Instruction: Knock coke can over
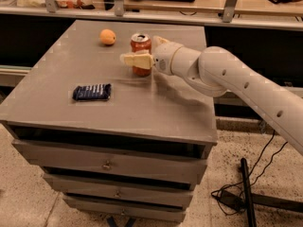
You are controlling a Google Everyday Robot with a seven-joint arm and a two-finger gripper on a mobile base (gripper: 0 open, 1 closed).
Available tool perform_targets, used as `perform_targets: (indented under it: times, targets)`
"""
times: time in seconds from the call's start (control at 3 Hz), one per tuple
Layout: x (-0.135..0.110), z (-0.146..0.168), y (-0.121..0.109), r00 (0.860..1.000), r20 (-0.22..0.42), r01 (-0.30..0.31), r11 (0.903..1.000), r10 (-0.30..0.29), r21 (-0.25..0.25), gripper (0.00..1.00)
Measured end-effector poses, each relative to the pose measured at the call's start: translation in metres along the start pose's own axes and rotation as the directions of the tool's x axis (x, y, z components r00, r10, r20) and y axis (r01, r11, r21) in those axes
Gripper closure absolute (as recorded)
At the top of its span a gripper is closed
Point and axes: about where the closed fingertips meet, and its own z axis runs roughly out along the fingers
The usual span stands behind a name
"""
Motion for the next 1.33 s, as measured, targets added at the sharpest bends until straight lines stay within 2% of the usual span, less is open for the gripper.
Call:
perform_targets:
  times: [0.67, 1.0, 1.33]
  targets:
    - [0.004, -0.004, 0.002, 1.000, -0.006, -0.006, 1.0000, 0.006, -0.005, 0.65]
    - [-0.026, -0.011, -0.004, 0.998, -0.021, 0.064, 0.9978, -0.065, -0.017, 0.89]
    - [-0.057, -0.027, -0.023, 0.981, -0.073, 0.178, 0.9830, -0.181, -0.046, 1.00]
